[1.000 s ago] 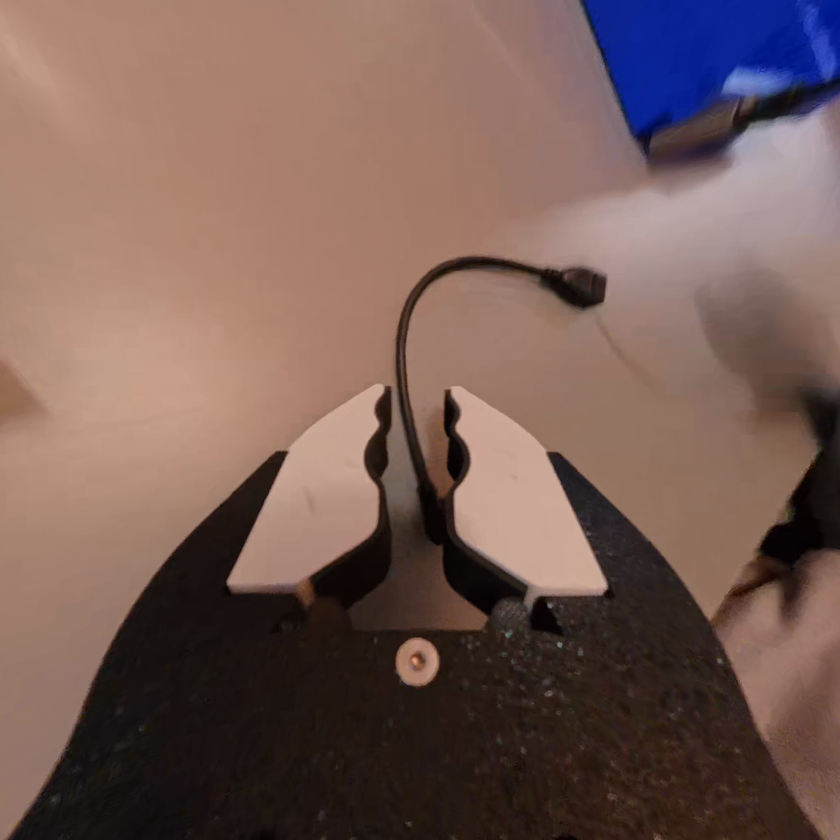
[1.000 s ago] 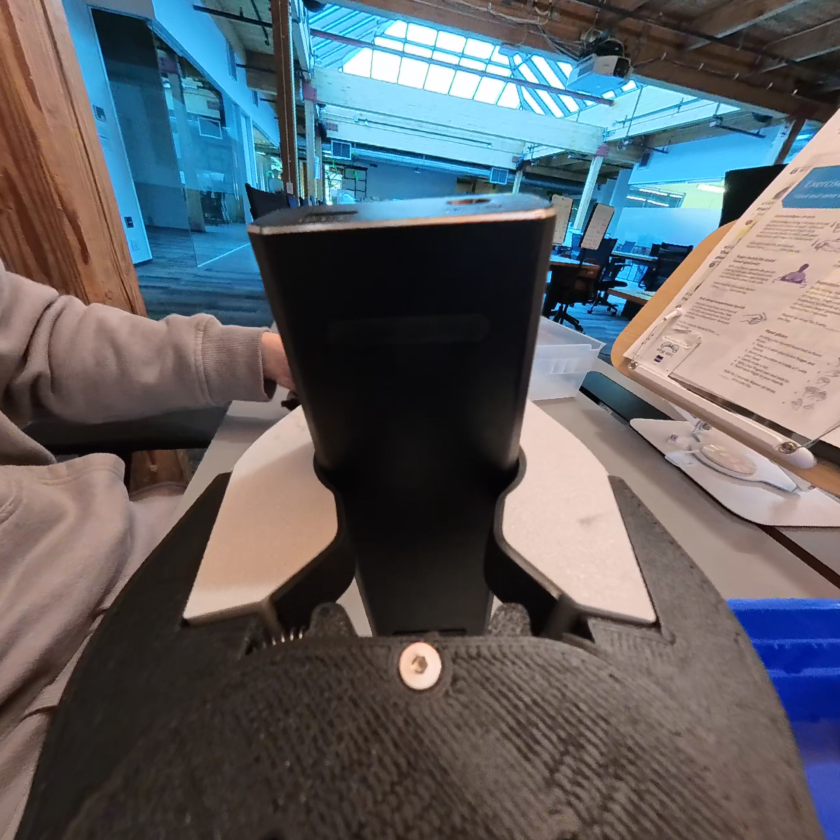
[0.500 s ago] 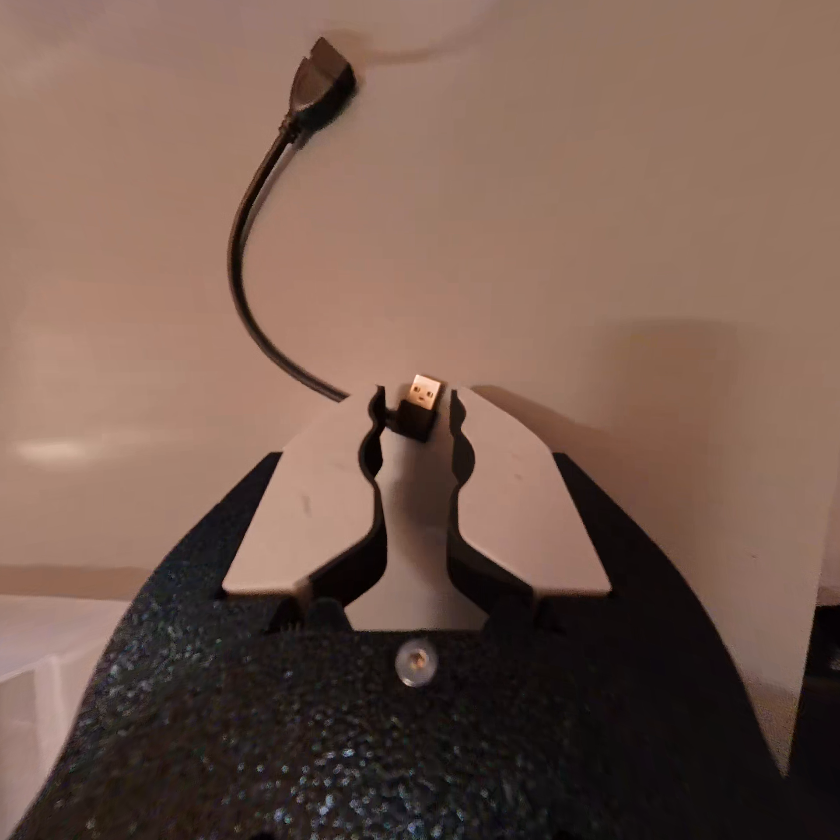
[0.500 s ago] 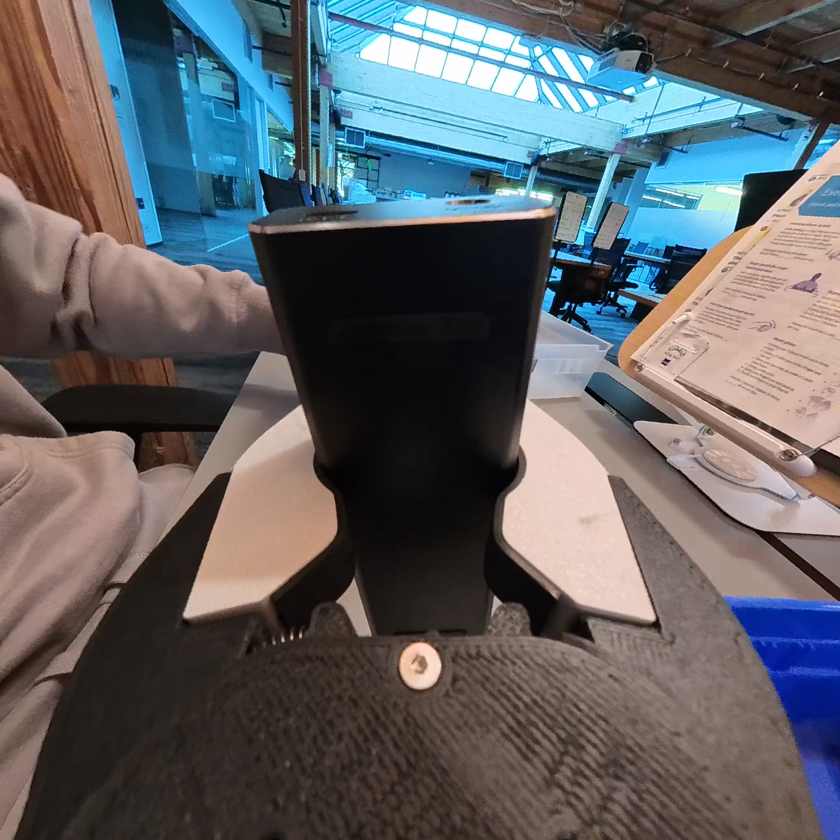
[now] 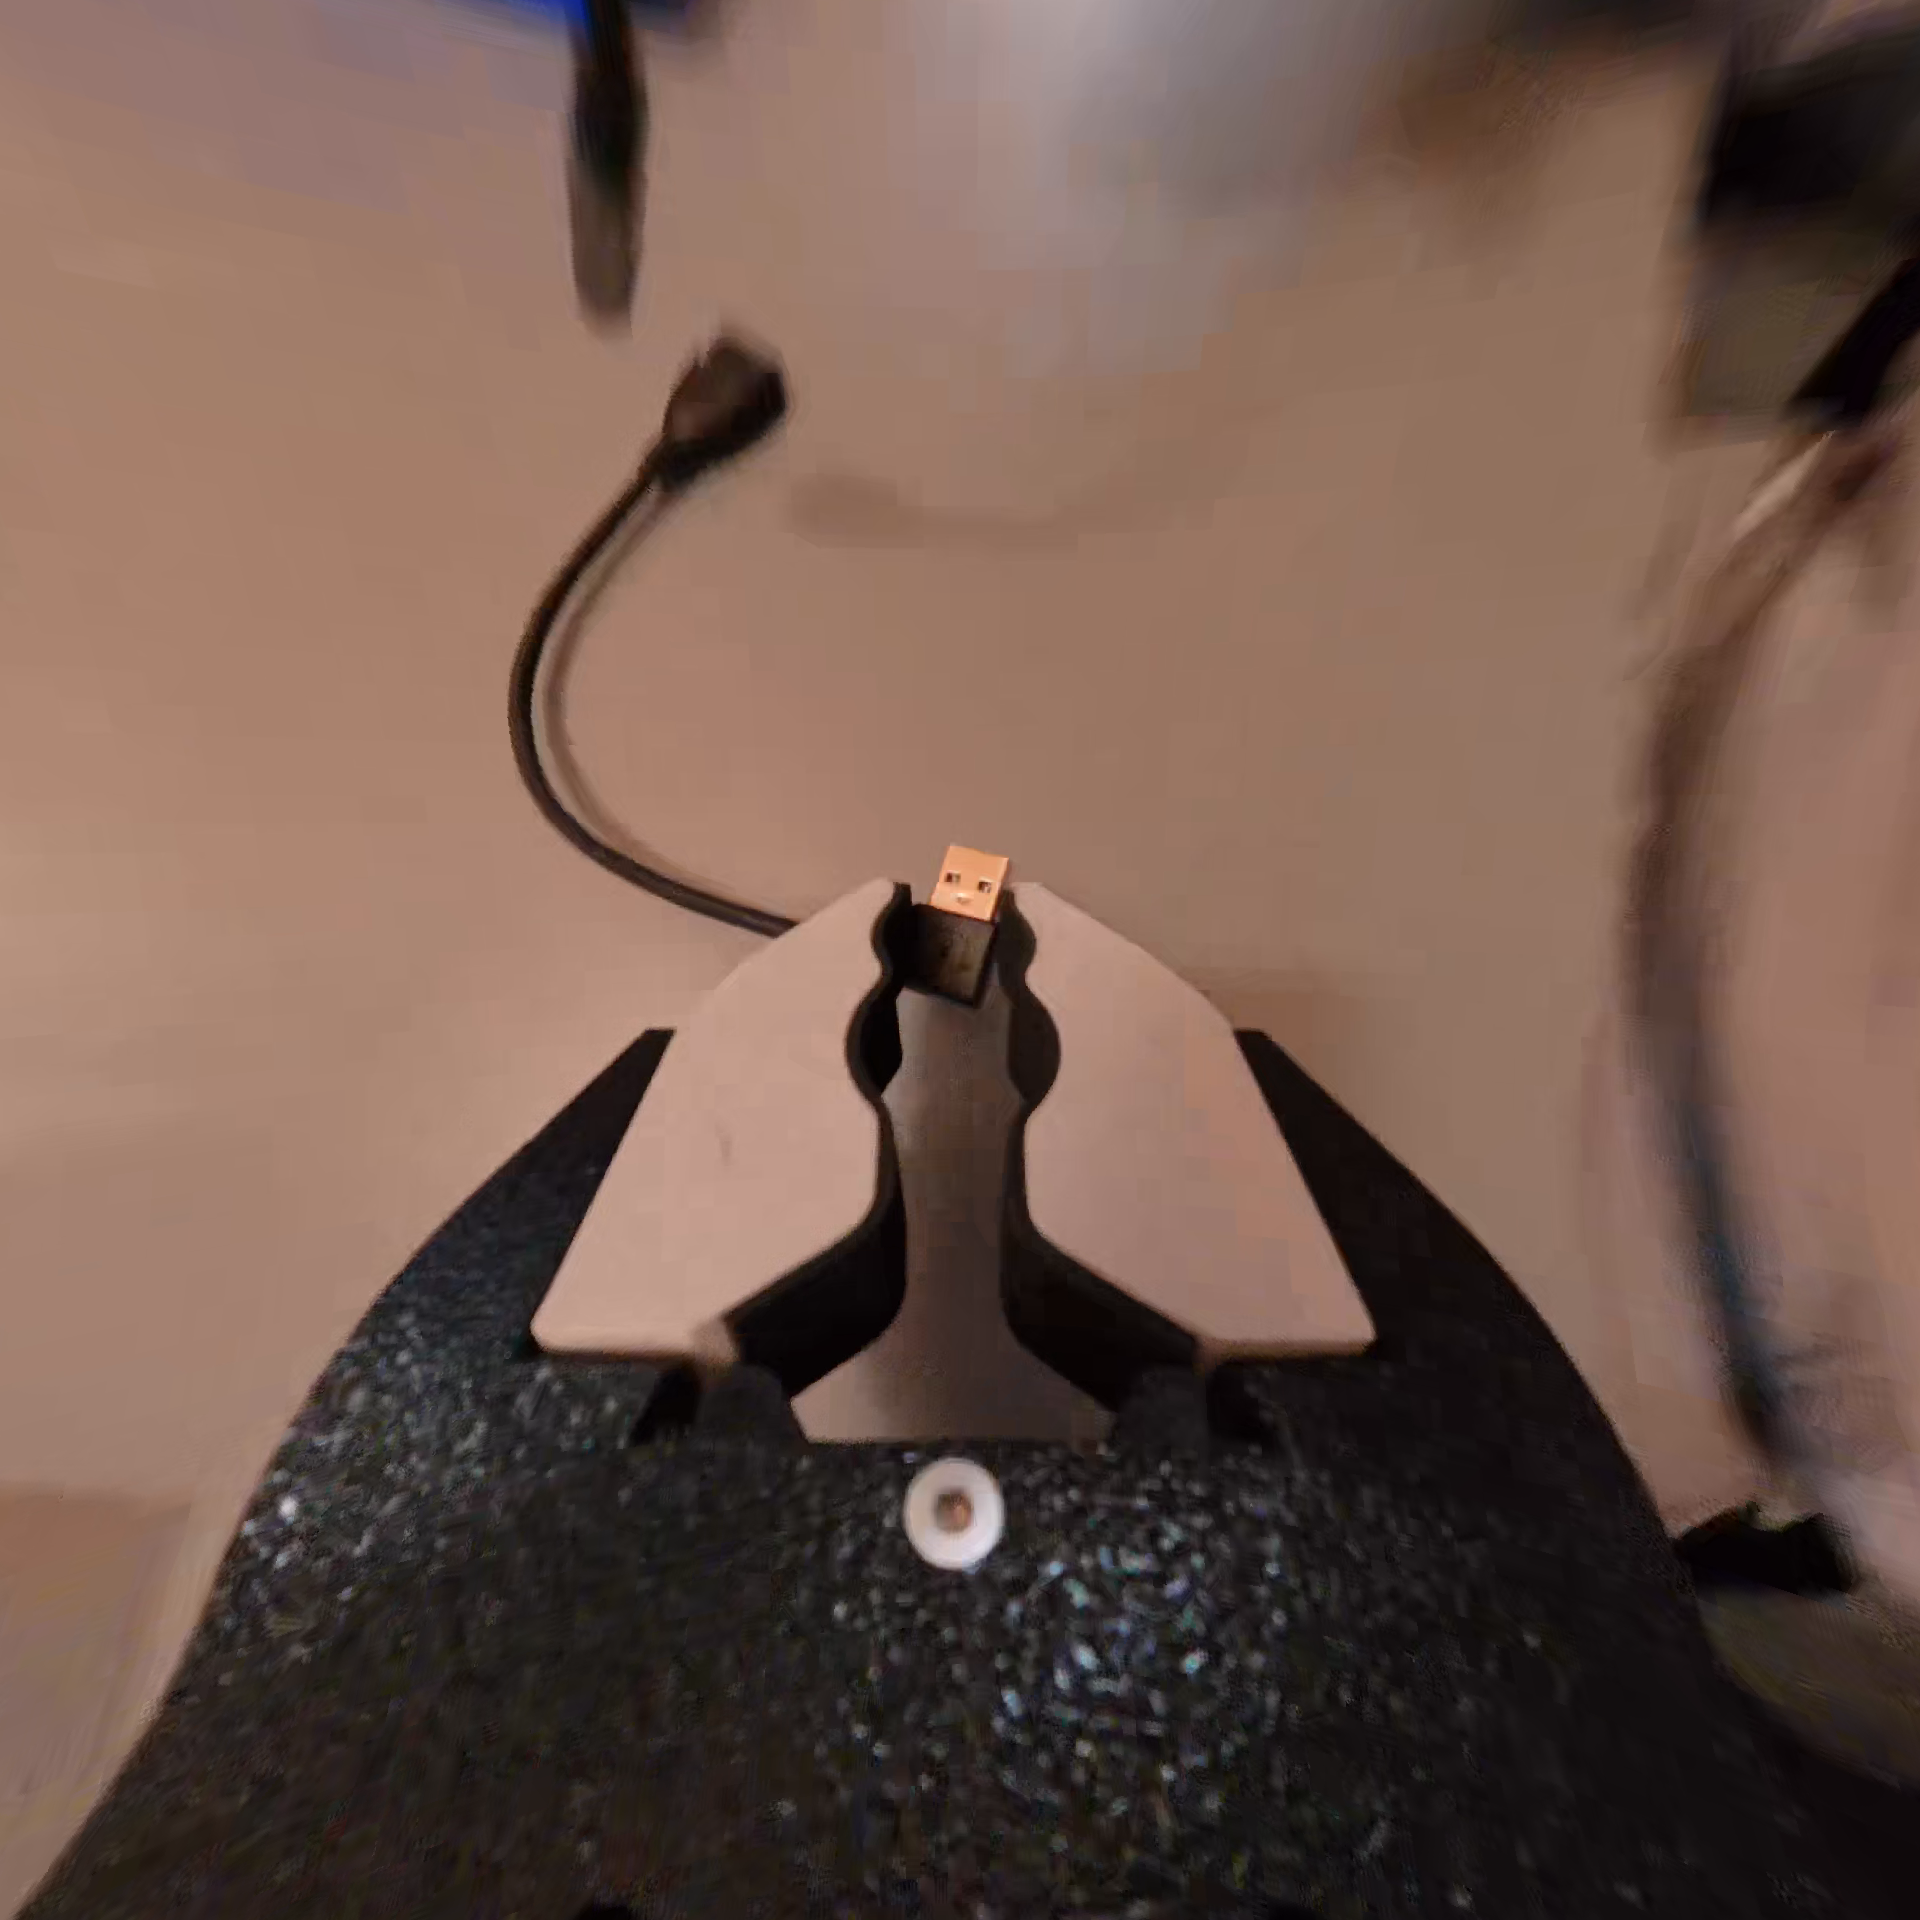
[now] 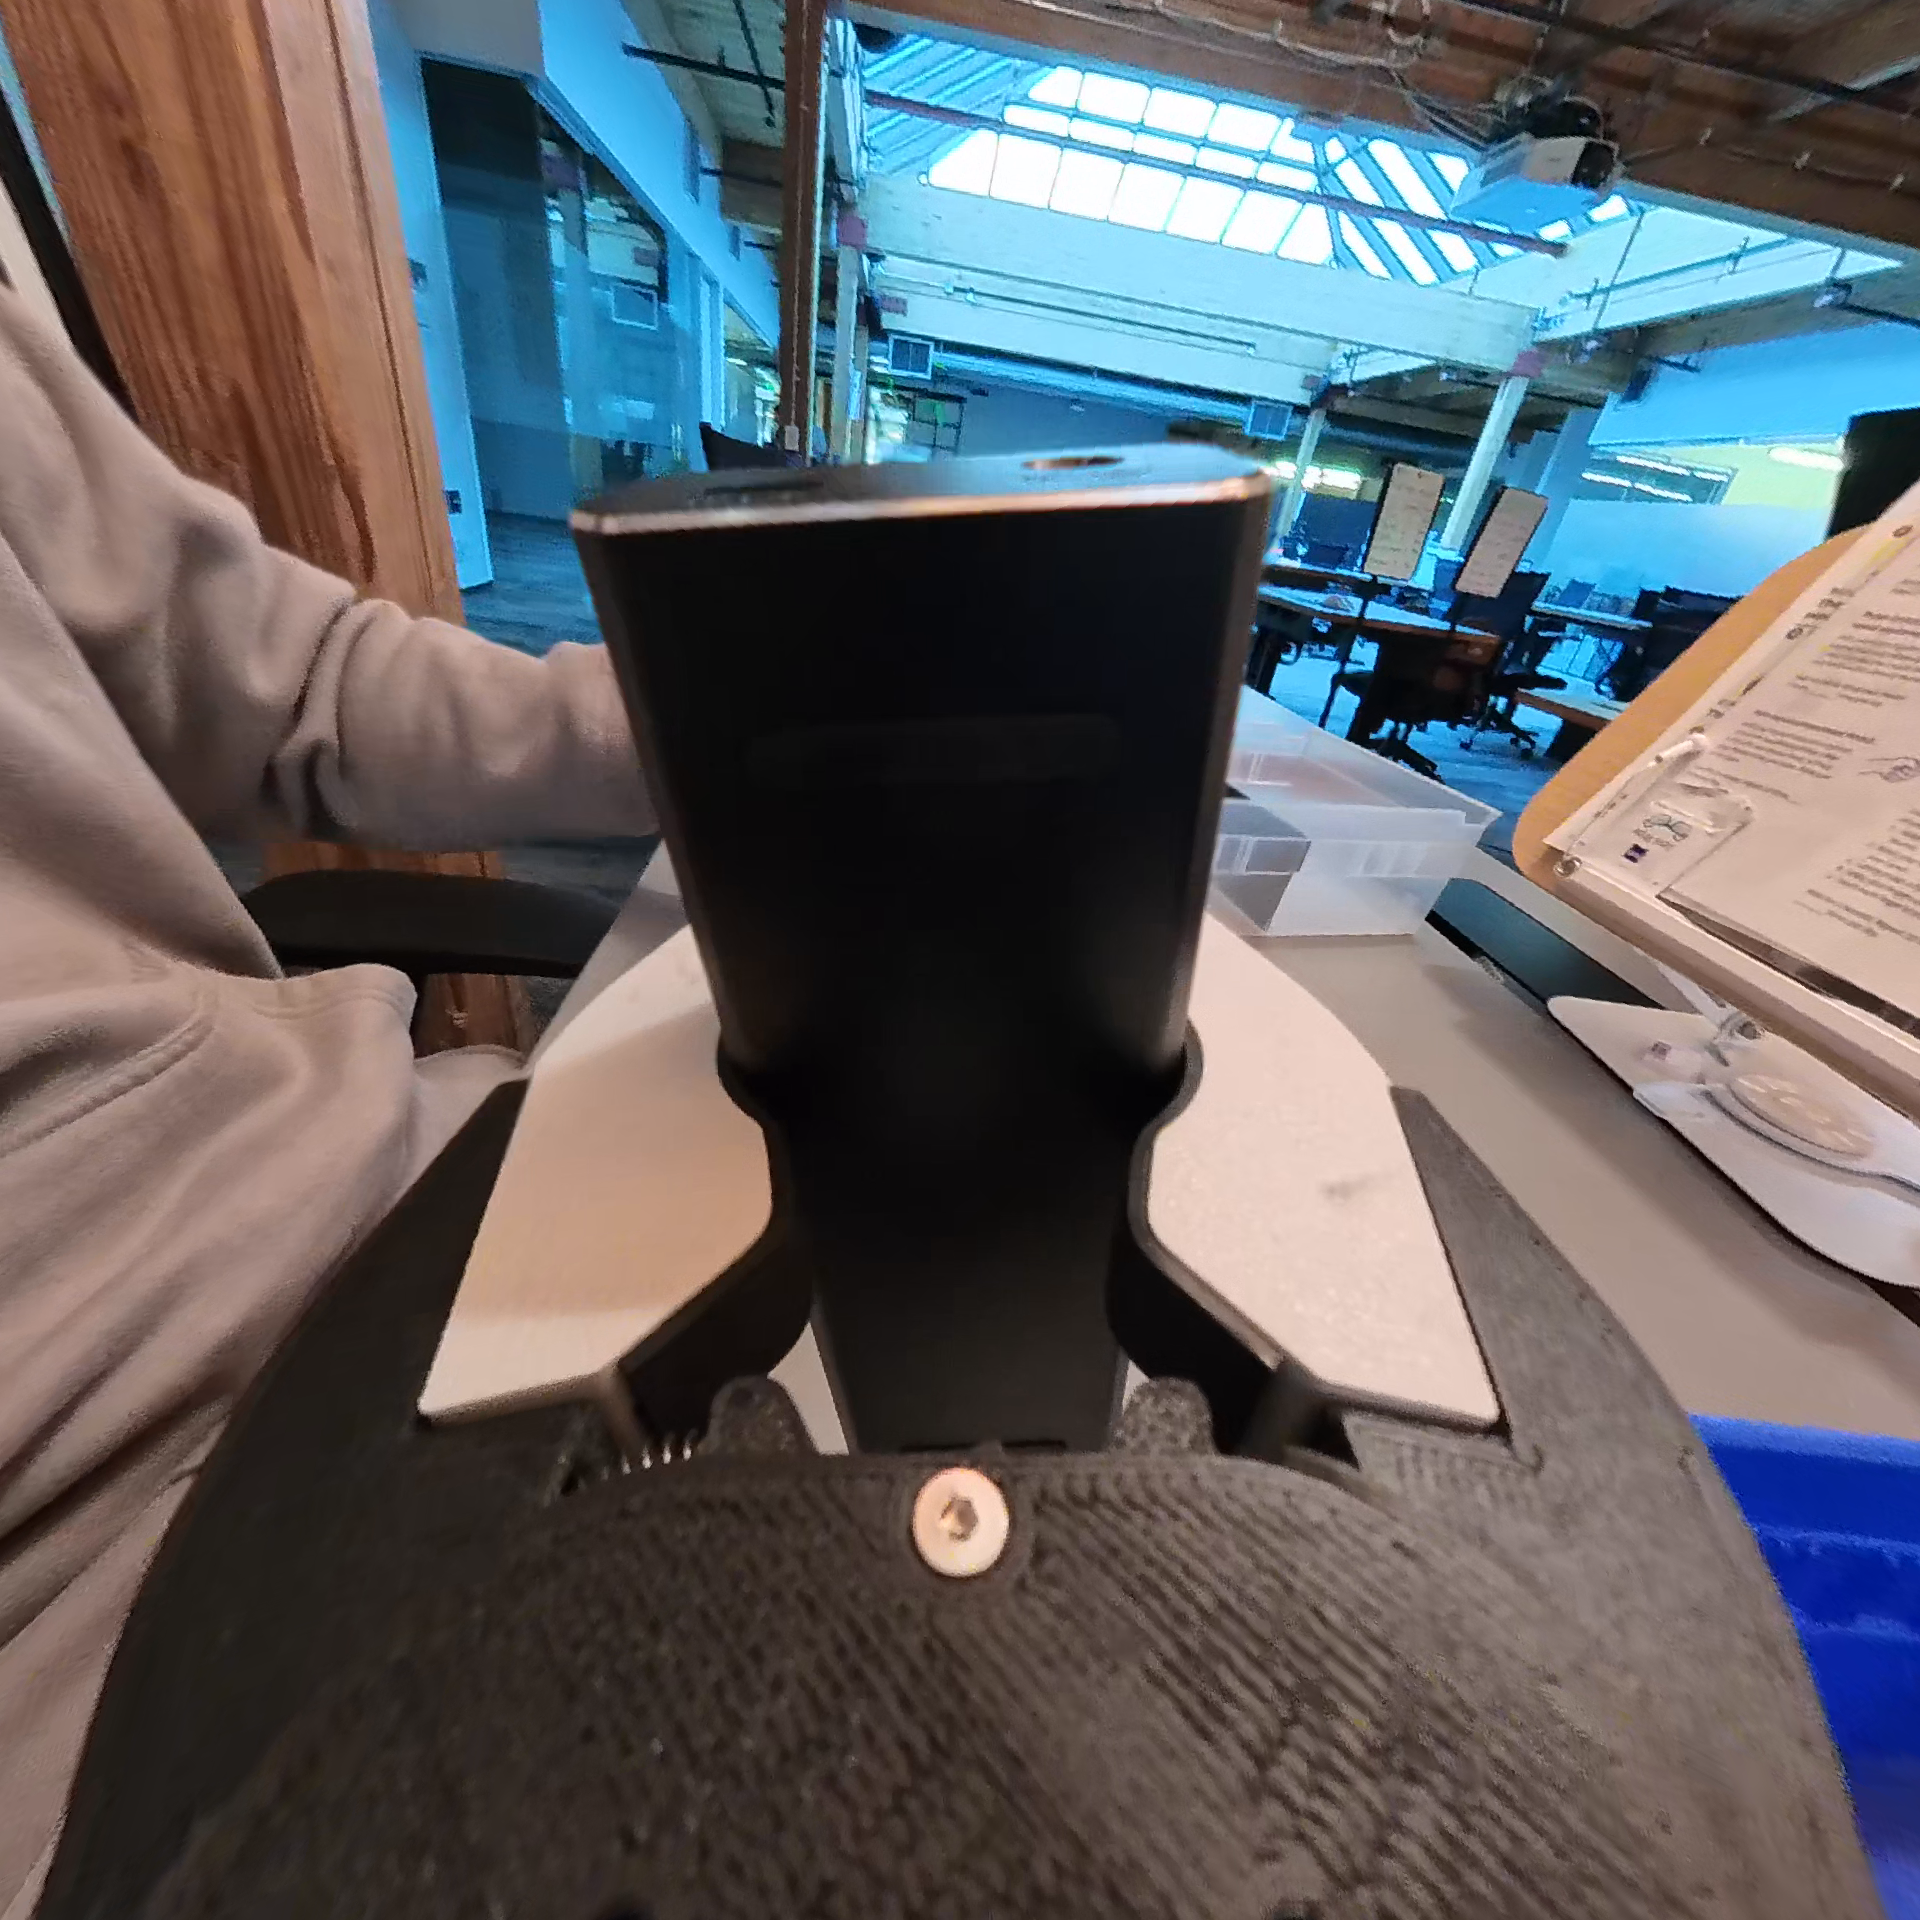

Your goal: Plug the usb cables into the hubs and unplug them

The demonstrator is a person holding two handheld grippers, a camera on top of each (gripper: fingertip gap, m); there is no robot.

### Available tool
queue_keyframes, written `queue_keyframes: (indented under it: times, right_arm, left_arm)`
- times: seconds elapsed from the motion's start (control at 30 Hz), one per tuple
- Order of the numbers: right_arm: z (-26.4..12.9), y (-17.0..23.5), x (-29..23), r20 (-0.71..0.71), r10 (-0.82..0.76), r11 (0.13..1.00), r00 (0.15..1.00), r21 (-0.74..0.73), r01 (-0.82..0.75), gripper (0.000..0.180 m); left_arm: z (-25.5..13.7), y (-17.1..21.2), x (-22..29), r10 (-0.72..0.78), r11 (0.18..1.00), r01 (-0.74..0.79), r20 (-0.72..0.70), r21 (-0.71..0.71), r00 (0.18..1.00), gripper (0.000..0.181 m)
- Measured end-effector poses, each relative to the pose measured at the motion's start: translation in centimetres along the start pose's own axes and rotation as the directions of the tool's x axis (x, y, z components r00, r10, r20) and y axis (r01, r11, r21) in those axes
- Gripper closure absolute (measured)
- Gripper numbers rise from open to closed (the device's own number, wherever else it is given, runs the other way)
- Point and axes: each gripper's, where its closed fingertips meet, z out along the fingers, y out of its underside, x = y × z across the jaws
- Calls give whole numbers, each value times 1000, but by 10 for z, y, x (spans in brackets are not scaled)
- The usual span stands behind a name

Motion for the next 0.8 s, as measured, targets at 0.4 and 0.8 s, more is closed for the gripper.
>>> queue_keyframes:
  times: [0.4, 0.8]
  right_arm:
    - [-1, 5, 2, -34, -20, 998, 999, -63, 17, 107]
    - [4, 11, 3, -56, -44, 994, 997, -101, 38, 107]
  left_arm:
    - [-32, -20, -36, -385, 778, 354, -52, 518, 922, 181]
    - [22, 23, -39, -459, 887, 451, 263, 95, 848, 128]
